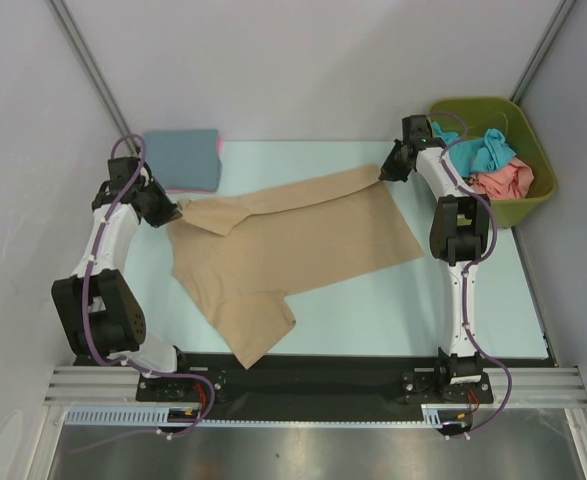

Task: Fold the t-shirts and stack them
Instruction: Fold the tshirt

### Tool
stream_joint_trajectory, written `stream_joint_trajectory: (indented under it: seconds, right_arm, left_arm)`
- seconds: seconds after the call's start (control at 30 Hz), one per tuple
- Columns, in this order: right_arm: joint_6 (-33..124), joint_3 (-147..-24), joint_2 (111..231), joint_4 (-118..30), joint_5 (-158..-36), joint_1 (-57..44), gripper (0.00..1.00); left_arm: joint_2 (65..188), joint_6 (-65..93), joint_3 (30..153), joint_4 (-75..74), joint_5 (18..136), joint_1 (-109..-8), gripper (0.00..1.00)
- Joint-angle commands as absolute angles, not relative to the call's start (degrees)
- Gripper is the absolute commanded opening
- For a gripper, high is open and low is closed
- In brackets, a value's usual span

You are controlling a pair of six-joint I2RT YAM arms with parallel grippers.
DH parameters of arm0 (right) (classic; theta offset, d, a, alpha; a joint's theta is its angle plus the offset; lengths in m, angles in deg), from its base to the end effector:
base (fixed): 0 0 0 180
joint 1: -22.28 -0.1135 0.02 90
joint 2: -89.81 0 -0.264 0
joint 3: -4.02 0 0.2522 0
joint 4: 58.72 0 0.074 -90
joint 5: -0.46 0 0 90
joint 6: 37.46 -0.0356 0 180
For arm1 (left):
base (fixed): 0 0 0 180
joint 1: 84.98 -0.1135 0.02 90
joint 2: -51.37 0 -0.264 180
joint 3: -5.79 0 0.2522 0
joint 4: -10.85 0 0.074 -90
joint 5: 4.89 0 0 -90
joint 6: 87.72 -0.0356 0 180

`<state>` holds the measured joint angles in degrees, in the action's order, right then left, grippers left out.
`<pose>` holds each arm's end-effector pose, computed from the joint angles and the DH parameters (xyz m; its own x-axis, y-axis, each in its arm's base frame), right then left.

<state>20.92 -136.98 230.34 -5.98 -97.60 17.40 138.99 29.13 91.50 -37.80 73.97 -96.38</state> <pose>0.5404 0.0512 0.1970 -0.7600 0.4561 -0.4630 0.2686 0.8691 0.4153 0.3251 0.0585 0.2847 -0.6422 -0.5816 -0.4994 -0.4076 0.8108 -0.4200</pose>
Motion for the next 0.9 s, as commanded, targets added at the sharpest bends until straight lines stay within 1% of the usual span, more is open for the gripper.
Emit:
stream_joint_trajectory:
  seconds: [0.0,0.6,0.87]
  right_arm:
    - [22.74,-136.92,227.19,-4.27,-95.00,17.19,0.02]
    - [22.74,-136.83,227.36,-3.83,-94.64,16.48,0.02]
    - [22.83,-137.18,227.54,-4.00,-94.82,16.39,0.03]
  left_arm:
    - [136.80,27.68,90.48,-37.62,74.12,-97.11,0.00]
    - [135.84,27.50,85.39,-37.18,75.18,-97.29,0.00]
    - [133.20,28.20,83.63,-37.45,75.35,-97.29,0.00]
